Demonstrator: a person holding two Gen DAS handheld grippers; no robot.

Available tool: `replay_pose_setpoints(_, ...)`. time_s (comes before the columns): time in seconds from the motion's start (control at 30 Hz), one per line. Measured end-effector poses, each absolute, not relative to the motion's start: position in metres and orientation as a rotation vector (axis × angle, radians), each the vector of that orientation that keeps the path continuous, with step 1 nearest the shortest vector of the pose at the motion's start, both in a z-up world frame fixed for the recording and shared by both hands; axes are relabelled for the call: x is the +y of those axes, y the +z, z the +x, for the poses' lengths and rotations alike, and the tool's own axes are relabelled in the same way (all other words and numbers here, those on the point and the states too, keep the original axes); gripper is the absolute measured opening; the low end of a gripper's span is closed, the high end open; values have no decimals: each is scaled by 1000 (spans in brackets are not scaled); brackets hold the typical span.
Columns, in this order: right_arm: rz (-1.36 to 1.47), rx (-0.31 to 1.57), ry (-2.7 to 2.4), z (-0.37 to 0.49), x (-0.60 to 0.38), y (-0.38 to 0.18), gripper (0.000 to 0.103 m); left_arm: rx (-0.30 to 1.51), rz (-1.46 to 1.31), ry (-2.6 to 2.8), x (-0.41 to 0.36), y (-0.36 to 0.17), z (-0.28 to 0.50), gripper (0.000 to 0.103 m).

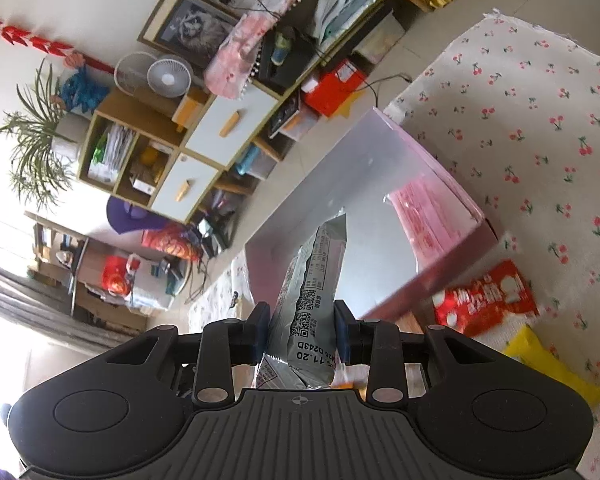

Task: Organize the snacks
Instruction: 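Carry both bars into the pink box and open both tools to release them, then withdraw both open tools from the box back toward the snacks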

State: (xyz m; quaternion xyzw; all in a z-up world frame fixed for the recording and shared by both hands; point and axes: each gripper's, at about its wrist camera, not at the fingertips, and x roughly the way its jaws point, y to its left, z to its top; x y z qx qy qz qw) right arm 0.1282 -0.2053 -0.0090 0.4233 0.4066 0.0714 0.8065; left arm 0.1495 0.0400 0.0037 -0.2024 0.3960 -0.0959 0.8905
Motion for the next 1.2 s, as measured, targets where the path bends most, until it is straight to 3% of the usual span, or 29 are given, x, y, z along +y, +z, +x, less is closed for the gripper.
replay_pose_setpoints(0.63,589,853,53,197,-192,-58,33,773,-209,-123,10,-27,185,23)
replay_pose_setpoints(0.67,583,853,52,197,-192,-59,34,773,-207,-117,9,-27,185,25)
replay_pose_setpoints(0.73,583,847,50,197,-193,-58,36,768,-205,-106,8,-27,184,38)
replay_pose_setpoints(0.8,587,850,44,197,-194,-57,50,769,-191,-108,6,-27,184,43)
replay_pose_setpoints(0.87,587,846,50,195,-195,-55,56,764,-169,-106,5,-25,181,45)
replay_pose_setpoints(1.2,541,846,70,186,-197,-38,61,777,-147,-131,2,-19,178,62)
